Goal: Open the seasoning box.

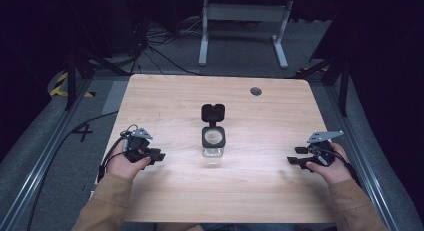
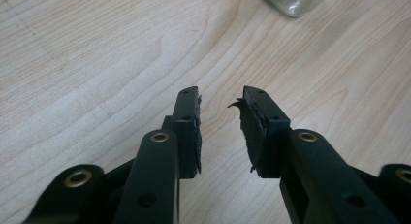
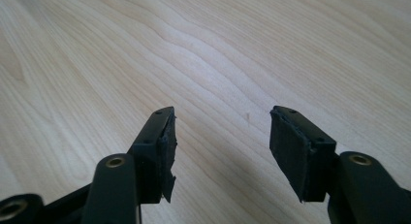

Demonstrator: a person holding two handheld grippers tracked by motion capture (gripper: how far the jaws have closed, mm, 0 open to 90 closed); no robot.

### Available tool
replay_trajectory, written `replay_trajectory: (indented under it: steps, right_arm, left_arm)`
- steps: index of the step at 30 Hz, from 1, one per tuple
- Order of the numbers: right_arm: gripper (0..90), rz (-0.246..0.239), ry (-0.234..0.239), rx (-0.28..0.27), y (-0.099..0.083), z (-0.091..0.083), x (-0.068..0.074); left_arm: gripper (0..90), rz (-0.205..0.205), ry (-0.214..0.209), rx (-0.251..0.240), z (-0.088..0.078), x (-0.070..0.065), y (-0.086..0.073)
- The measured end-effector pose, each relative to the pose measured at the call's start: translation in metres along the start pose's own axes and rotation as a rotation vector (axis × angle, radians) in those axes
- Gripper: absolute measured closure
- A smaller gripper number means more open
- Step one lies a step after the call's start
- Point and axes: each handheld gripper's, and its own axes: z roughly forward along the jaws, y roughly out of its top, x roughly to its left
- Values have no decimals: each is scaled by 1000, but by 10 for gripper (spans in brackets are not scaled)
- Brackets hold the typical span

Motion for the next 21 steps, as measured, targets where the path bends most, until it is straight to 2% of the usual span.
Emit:
replay_trajectory:
  steps: [2,4,9,17,21]
  right_arm:
    - [432,-5,4,-6,-3,6,0]
    - [434,-21,0,-18,-6,12,0]
    - [448,-35,-20,-61,-11,26,0]
    - [440,-14,-28,-99,-14,27,-1]
    - [428,-11,-33,-110,-14,27,-1]
  left_arm:
    - [669,3,-4,2,3,1,-1]
    - [661,27,-4,13,10,4,-3]
    - [641,8,-31,16,18,10,-7]
    - [608,20,-42,1,23,9,-7]
    - [534,24,-13,-23,24,8,-7]
